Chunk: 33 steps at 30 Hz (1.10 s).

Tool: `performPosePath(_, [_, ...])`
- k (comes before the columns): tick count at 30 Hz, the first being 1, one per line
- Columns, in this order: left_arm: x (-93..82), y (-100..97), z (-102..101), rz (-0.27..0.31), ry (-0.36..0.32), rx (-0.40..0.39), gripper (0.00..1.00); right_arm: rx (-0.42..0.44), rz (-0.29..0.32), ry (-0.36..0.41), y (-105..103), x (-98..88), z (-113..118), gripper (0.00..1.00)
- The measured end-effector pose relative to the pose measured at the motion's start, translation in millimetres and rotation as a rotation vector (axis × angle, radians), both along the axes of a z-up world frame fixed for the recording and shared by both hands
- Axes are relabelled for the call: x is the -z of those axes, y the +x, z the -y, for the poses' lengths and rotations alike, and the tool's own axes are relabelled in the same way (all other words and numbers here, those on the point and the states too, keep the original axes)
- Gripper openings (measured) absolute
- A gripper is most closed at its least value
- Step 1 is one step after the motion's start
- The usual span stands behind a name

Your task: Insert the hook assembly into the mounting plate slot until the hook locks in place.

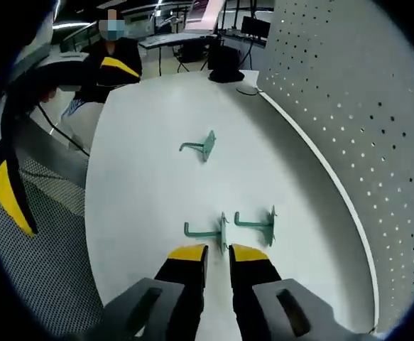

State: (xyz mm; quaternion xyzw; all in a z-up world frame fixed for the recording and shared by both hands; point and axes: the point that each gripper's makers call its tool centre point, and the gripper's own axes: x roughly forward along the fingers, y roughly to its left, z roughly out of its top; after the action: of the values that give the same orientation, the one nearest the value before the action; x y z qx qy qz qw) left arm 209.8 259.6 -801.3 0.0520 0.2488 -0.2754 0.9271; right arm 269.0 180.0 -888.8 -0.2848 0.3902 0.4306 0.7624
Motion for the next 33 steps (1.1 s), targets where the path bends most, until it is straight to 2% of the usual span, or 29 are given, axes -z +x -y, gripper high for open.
performPosePath(2, [-0.7, 0.5, -1, 0.003, 0.000, -0.004, 0.96, 0.007, -0.015, 0.005, 2, -0.9, -2, 0.10])
performPosePath(5, [-1.0, 1.0, -1, 0.004, -0.003, -0.007, 0.95, -0.013, -0.045, -0.029, 2, 4.7, -3, 0.10])
performPosePath(11, [-1.3, 1.7, -4, 0.009, 0.003, -0.018, 0.94, -0.026, -0.066, -0.047, 5, 8.8, -4, 0.08])
performPosePath(13, [-2.4, 2.2, -5, 0.011, -0.003, -0.026, 0.94, -0.043, -0.095, -0.072, 1, 13.4, -3, 0.08])
performPosePath(17, [-2.1, 1.3, -3, 0.013, 0.000, -0.018, 0.94, -0.054, -0.098, -0.082, 1, 15.8, -3, 0.03])
performPosePath(21, [-3.3, 1.7, -4, 0.021, 0.004, -0.019, 0.92, -0.031, -0.108, -0.082, 4, 17.3, -1, 0.03])
performPosePath(33, [0.1, 0.1, -4, 0.009, 0.017, -0.012, 0.90, -0.058, -0.099, -0.104, 3, 21.5, -2, 0.02])
